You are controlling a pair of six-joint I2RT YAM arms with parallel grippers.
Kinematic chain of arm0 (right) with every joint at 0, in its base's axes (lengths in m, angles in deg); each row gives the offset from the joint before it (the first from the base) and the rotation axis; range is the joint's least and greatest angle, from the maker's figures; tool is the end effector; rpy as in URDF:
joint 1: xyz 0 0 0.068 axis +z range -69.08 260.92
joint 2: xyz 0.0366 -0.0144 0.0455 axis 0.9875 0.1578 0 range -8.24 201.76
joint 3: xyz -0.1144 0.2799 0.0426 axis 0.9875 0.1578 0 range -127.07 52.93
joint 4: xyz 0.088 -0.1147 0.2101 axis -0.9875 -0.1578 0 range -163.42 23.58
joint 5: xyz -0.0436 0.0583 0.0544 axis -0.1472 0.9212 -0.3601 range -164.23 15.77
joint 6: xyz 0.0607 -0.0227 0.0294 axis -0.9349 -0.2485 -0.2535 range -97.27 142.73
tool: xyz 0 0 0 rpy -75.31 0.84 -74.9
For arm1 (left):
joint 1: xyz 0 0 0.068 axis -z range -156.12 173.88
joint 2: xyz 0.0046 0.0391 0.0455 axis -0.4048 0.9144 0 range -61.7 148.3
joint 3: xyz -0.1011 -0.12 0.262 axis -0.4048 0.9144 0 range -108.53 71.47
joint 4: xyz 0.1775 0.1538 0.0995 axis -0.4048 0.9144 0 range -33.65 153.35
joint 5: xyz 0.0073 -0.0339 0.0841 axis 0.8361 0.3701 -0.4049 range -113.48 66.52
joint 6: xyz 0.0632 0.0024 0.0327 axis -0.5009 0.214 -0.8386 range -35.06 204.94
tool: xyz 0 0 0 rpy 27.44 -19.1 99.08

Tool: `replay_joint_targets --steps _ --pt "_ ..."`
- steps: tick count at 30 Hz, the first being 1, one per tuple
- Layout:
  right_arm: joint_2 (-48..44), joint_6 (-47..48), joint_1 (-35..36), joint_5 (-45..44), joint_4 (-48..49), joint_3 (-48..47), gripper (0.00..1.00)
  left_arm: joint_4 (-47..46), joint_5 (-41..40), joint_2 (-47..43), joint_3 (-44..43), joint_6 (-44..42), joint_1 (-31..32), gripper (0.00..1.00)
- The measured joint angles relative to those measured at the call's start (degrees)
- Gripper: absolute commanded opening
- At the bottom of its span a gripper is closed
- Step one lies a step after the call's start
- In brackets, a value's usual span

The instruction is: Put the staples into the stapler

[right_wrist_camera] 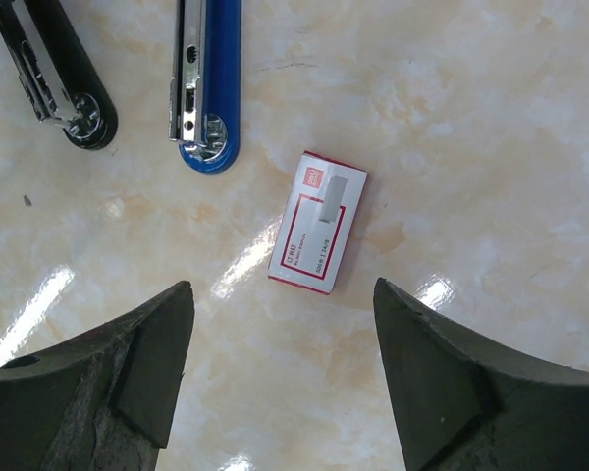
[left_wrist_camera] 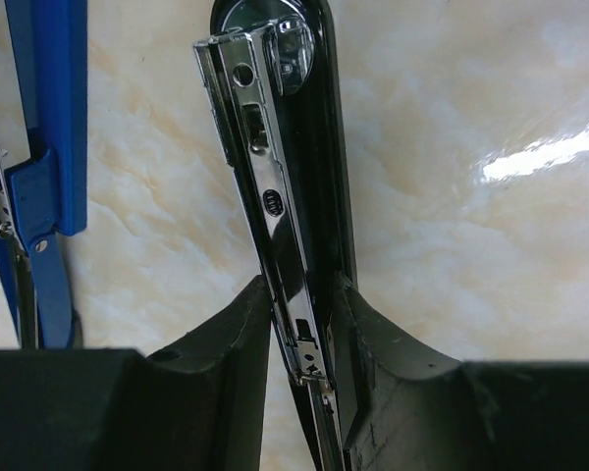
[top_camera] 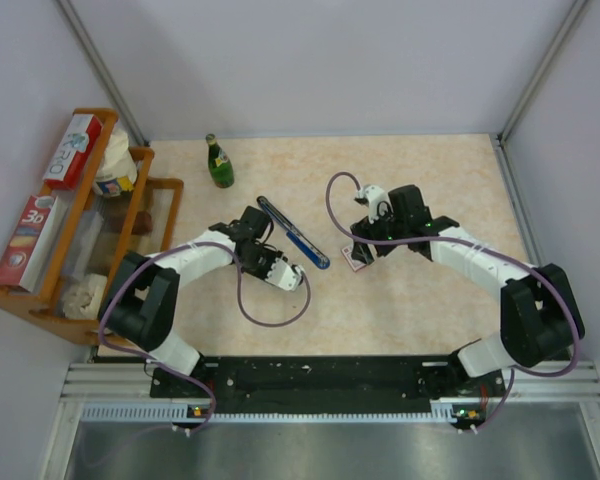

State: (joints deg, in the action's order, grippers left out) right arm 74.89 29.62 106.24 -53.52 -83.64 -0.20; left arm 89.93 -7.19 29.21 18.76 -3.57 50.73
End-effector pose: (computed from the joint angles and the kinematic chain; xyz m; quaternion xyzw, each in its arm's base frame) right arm 0.2696 0.1505 0.2473 -0.3171 0.8618 0.2226 0.3273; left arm 0.2511 -0.1457 0.1871 0.8380 0.5036 -0.0398 0.2063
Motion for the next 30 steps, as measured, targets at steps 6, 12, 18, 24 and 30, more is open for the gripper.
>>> replay_joint_targets --steps 6,12,18,24,30 --pt "0.02 0.0 0.0 0.0 0.07 0.07 0.71 -0.46 -2.32 0.11 0.11 -5.95 -0.02 0.26" --pt "1.07 -0.04 0.0 0.0 0.26 0.24 0.68 0.76 -2.38 0.0 0.11 -9.57 0.57 0.33" --pt "2.82 -0.63 0.04 -0.37 1.44 0.26 0.65 0.92 -3.3 -1.31 1.84 -11.98 1.81 0.66" --pt "4.57 -0.92 1.55 -3.96 1.95 0.26 0.65 0.46 -2.67 -3.91 3.43 -9.31 2.05 0.76" --pt "6.88 -0.92 3.85 -7.54 2.4 0.26 0.65 -0.02 1.62 -10.62 3.43 -2.29 1.4 0.77"
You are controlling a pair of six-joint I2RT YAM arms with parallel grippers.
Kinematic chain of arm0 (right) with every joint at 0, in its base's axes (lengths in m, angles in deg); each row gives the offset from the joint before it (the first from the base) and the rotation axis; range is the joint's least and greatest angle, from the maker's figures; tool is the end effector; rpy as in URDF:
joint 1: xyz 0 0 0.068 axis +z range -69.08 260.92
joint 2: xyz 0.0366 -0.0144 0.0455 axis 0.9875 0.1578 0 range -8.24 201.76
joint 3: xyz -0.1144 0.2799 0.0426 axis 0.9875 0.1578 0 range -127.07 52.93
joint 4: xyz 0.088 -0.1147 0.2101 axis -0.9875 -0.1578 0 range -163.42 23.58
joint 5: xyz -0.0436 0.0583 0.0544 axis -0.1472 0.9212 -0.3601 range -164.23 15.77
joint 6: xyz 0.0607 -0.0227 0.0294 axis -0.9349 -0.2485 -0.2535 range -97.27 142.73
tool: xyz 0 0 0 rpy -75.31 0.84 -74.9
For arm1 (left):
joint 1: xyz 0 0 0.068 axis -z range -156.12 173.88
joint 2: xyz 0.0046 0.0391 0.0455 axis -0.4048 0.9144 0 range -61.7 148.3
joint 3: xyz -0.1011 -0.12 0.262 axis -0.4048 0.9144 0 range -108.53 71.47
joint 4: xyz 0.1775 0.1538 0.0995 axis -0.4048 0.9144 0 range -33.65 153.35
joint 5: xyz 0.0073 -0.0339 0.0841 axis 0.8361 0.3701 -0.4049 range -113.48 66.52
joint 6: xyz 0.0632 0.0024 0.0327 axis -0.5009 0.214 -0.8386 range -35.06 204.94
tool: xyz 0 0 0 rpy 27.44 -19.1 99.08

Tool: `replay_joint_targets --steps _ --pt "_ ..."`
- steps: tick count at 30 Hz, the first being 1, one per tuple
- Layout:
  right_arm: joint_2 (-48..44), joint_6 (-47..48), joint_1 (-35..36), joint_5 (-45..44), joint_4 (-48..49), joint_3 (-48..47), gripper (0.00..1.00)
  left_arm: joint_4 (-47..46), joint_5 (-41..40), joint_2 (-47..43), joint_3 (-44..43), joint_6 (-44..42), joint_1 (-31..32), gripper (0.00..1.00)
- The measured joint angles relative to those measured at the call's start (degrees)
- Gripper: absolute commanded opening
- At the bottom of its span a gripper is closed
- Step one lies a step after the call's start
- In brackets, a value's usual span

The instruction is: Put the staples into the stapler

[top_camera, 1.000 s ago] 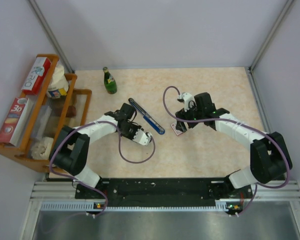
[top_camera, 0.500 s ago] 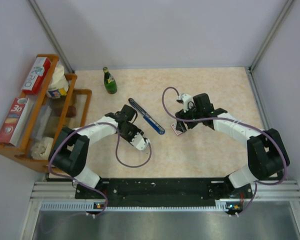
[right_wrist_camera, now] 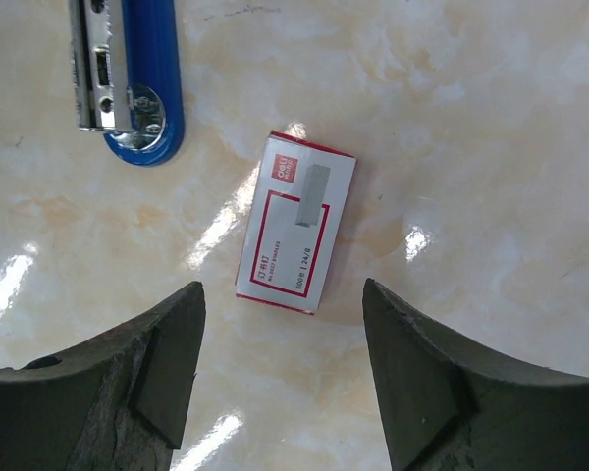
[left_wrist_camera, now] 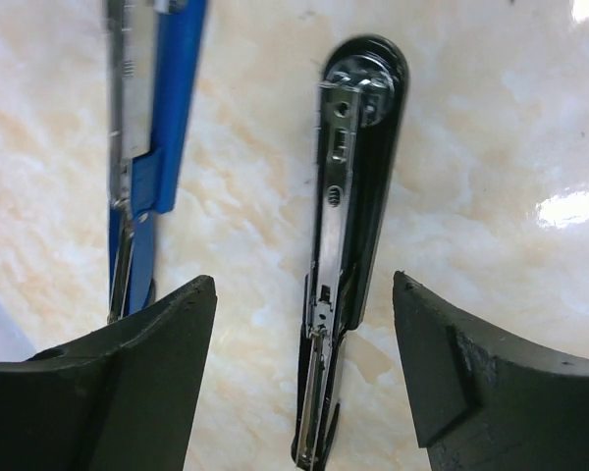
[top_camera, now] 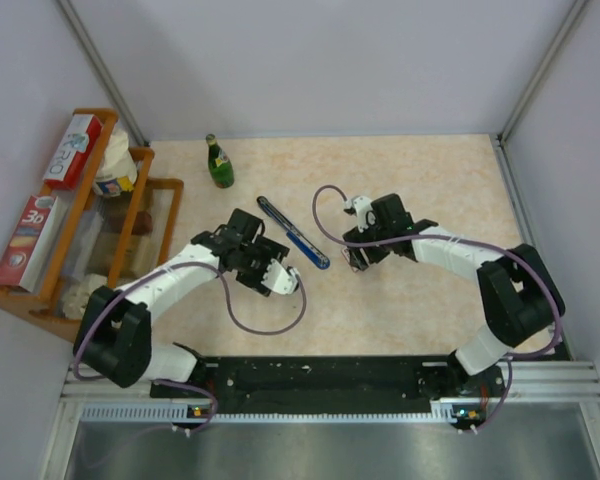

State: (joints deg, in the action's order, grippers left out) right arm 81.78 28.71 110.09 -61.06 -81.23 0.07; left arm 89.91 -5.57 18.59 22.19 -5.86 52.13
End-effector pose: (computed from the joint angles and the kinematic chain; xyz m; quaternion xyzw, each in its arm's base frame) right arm 0.2789 0.1710 0.2118 -0.3193 0.8841 0.1712 0.2952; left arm 0.2210 -0.1394 0.2183 0.8479 0.4592 -0.0170 0.2646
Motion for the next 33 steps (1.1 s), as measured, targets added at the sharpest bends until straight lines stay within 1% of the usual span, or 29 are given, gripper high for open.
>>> replay_joint_targets --steps 5,12,13,17,19,25,33 --pt "2.89 -0.02 0.28 -2.08 -0.15 -0.07 0.65 -0.74 5.27 -6.23 0.17 8.41 -2.43 0.78" --pt "3.8 -0.02 0.63 -2.71 -0.26 -0.11 0.65 -4.24 12.98 -14.27 1.38 25.55 -10.25 0.78" --pt "3.8 -0.02 0.85 -2.71 -0.26 -0.11 0.65 -5.44 13.4 -15.39 1.77 28.04 -11.1 0.88" --pt "4.04 0.0 2.47 -3.32 -0.5 -0.48 0.65 -8.22 13.53 -17.42 2.86 36.3 -11.93 0.89" --pt "4.59 0.0 3.48 -4.09 -0.61 -1.07 0.61 -8.96 13.03 -17.44 3.15 39.95 -11.98 0.89" --pt "6.03 0.0 5.16 -7.76 -0.74 -2.16 0.56 -10.62 11.78 -17.59 4.11 46.86 -12.09 0.89" --pt "7.17 0.0 5.16 -10.43 -1.33 -2.86 0.45 -11.96 11.21 -19.65 4.46 52.06 -12.2 0.89"
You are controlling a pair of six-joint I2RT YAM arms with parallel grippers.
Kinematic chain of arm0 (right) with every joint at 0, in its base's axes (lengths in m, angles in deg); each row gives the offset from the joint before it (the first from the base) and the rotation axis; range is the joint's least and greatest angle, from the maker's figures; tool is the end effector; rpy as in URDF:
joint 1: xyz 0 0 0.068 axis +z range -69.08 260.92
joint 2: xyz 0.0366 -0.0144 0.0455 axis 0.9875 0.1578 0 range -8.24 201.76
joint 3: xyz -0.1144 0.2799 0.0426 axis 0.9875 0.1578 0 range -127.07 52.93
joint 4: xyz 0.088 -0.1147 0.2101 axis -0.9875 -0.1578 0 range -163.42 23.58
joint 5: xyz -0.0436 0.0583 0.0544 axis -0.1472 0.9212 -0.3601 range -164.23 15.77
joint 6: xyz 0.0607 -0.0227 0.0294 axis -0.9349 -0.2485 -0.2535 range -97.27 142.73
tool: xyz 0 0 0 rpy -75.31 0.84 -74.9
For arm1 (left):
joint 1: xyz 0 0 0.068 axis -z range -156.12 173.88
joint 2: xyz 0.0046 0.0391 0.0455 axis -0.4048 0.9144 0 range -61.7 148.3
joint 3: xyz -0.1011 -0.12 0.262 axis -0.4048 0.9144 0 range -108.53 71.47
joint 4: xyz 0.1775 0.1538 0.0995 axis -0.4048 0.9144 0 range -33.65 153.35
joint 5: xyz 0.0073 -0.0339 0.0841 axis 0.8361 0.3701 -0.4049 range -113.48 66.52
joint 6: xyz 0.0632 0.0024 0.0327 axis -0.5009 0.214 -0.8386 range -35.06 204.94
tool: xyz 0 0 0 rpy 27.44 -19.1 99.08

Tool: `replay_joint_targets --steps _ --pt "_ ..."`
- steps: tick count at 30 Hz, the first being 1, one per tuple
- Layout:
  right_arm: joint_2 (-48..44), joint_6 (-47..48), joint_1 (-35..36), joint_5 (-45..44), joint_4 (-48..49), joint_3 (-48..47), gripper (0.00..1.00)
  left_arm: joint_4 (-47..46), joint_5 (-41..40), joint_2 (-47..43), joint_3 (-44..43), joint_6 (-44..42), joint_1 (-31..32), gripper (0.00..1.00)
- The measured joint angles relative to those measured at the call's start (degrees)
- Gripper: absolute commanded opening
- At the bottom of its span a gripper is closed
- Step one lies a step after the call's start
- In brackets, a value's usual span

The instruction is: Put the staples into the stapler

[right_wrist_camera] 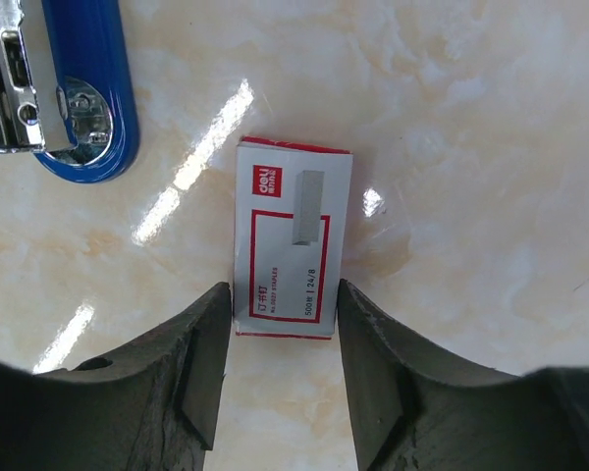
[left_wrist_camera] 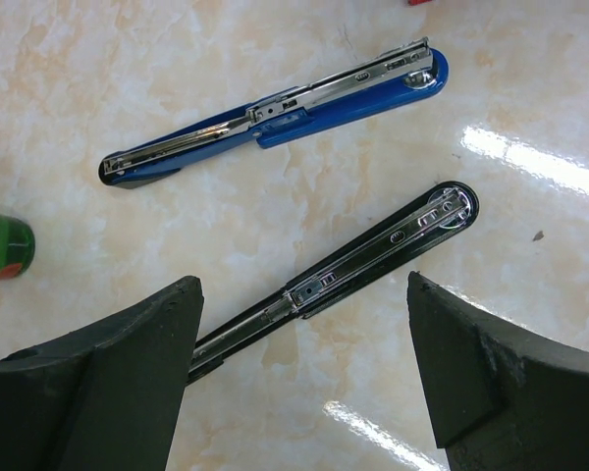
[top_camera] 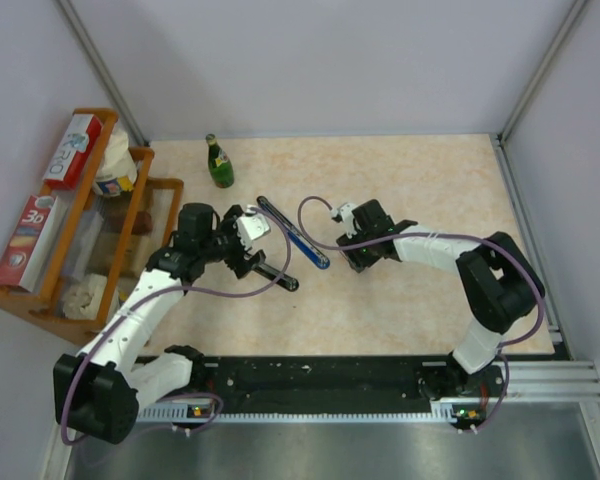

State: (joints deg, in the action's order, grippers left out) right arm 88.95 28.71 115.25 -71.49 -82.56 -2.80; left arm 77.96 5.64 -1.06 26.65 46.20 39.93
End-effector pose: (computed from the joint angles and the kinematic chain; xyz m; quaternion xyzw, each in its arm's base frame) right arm 0.2845 0.1977 0.1841 -0.3371 0.8989 0.0905 0.2648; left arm 0.2026 -0.0881 0.2895 0.4981 0.7193 -0.1367 0.4645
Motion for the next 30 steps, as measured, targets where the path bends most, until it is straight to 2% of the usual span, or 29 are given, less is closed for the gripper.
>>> replay_joint_targets --steps 8,15,18,30 --pt "0.72 0.5 0.44 -1.22 -0.35 -1.03 0.44 -0.83 0.02 -0.37 0.31 1.86 -0.02 0.89" --pt "0.83 1.2 1.33 -1.64 -0.39 -1.05 0.55 -1.09 0.02 -0.35 0.42 2.95 -0.13 0.89" --pt "1.11 1.57 2.08 -1.79 -0.44 -1.11 0.55 -1.11 0.11 -0.35 0.46 3.15 -0.13 0.89" --pt "1.77 2.01 2.64 -3.78 -0.61 -1.84 0.41 -1.68 1.51 0.63 1.44 3.91 -0.17 0.89"
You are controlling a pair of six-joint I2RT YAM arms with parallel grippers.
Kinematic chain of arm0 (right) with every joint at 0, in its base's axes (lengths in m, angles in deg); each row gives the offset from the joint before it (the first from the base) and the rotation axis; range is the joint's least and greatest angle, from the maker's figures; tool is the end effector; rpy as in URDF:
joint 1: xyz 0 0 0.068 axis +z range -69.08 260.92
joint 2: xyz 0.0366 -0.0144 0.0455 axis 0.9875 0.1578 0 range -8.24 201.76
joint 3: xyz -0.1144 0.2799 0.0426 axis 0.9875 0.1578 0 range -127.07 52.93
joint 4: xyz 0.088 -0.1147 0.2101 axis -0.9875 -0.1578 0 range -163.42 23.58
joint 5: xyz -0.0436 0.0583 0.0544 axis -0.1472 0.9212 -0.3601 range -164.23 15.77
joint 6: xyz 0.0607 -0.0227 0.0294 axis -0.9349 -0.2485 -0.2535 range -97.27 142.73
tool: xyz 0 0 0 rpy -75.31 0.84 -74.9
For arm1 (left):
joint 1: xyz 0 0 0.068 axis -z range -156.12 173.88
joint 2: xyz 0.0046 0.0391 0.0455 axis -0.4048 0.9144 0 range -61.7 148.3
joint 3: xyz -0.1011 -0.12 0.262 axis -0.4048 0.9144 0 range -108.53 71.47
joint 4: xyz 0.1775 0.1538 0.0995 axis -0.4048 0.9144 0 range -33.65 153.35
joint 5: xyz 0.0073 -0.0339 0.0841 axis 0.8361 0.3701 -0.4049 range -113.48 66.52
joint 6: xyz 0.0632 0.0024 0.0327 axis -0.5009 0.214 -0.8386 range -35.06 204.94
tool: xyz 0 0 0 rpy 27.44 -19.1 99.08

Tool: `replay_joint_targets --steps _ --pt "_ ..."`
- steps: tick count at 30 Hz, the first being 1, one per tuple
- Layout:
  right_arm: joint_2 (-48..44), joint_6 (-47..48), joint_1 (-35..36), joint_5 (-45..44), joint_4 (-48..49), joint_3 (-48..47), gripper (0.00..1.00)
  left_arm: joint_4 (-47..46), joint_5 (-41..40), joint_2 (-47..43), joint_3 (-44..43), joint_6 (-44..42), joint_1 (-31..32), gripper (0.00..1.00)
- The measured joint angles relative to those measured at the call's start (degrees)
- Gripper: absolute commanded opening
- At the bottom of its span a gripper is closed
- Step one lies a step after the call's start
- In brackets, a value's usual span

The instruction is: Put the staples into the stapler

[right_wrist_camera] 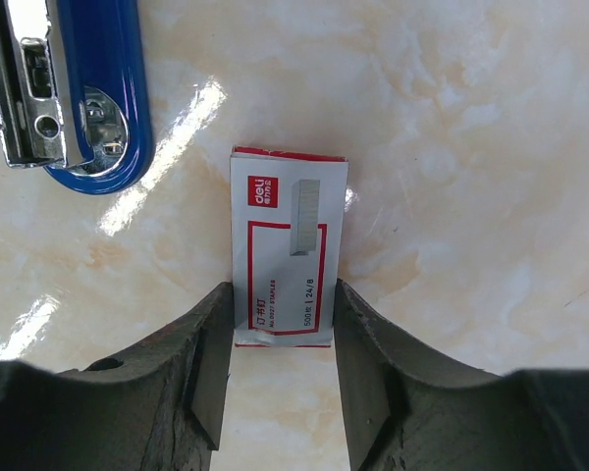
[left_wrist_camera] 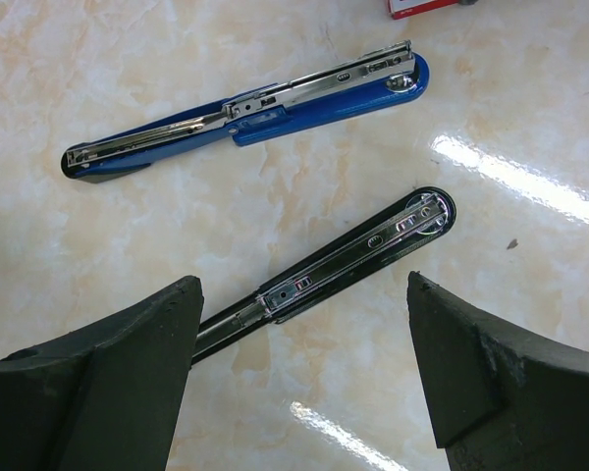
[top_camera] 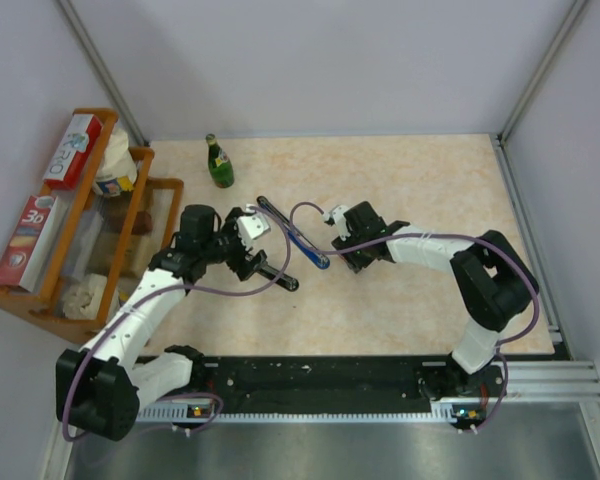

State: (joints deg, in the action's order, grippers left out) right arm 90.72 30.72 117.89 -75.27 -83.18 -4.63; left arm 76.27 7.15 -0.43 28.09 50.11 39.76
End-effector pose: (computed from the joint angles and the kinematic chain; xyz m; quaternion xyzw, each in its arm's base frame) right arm 0.2839 0.2124 0.1823 -0.3654 0.8895 0.0601 0.2677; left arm 0.2038 -0.0891 0.2820 0.4759 0.7330 -0.1641 0.4575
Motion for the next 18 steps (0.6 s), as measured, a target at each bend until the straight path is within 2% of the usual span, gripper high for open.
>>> replay_joint_targets --steps 11,18 --pt "-0.11 1.51 0.0 0.0 0.9 0.11 0.4 -0.24 0.52 0.42 -0.26 1.05 0.0 0.88" --pt "-5.86 2.75 -1.18 2.69 0.46 0.92 0.4 -2.6 3.96 5.44 -6.27 5.73 0.0 0.88"
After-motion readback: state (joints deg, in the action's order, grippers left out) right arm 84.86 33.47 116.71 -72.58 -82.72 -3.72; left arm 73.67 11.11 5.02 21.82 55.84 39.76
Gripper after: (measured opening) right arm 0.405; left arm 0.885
